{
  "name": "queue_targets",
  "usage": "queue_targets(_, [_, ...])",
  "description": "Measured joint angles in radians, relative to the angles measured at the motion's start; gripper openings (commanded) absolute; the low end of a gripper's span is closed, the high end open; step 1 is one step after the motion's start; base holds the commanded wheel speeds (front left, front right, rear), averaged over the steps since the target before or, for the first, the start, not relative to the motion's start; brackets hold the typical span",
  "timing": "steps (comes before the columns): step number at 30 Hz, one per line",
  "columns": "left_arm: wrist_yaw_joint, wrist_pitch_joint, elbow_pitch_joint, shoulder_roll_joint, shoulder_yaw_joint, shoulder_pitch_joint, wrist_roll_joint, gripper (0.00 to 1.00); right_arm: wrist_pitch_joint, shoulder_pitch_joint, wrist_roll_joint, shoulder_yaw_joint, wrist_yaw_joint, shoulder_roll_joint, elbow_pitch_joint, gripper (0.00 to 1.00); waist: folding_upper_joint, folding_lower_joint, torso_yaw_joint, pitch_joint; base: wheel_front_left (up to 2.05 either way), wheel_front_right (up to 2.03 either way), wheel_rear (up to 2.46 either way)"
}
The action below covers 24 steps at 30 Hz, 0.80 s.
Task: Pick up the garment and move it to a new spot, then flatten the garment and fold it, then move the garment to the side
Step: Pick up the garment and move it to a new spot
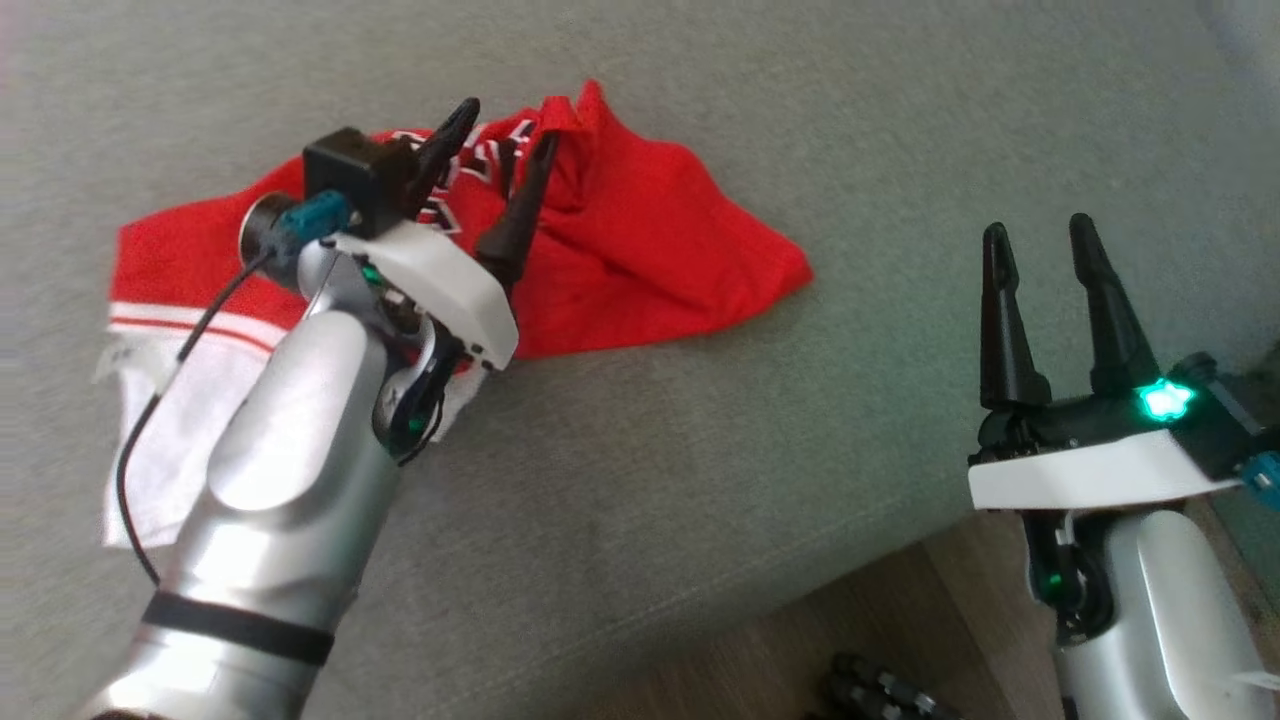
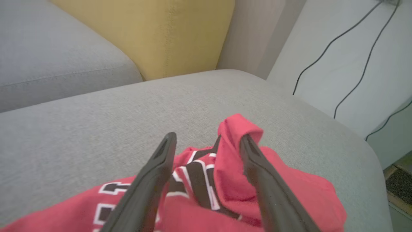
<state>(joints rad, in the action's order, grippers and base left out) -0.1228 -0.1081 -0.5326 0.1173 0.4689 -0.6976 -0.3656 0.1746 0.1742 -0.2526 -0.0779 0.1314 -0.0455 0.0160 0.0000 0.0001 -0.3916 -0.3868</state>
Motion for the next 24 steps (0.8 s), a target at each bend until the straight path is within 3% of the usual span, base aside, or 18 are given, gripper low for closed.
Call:
queue_targets(3, [0.016,-0.038,0.031,0.001,-0.001,0.039,-0.006,1.0,-0.019,0.0,0.019,0.014,0.0,0.0,-0.001,1.0,0.0,-0.0001,0.032,0.027,0.0,0.0,0.0])
queue_targets(16, [0.22,-0.127,0.253,0.094,-0.125,0.36,0.0,1.0,-0.107,-0.045,0.087,0.071,0.0,0.0,-0.021,1.0,0.0,-0.0001,0.213,0.16,0.0,0.0,0.0])
queue_targets(24, [0.273,-0.133,0.356,0.133,-0.179,0.528,-0.017,1.0,-0.151,-0.095,0.106,0.091,0.0,0.0,-0.021,1.0,0.0,-0.0001,0.315,0.24,0.0,0.0,0.0])
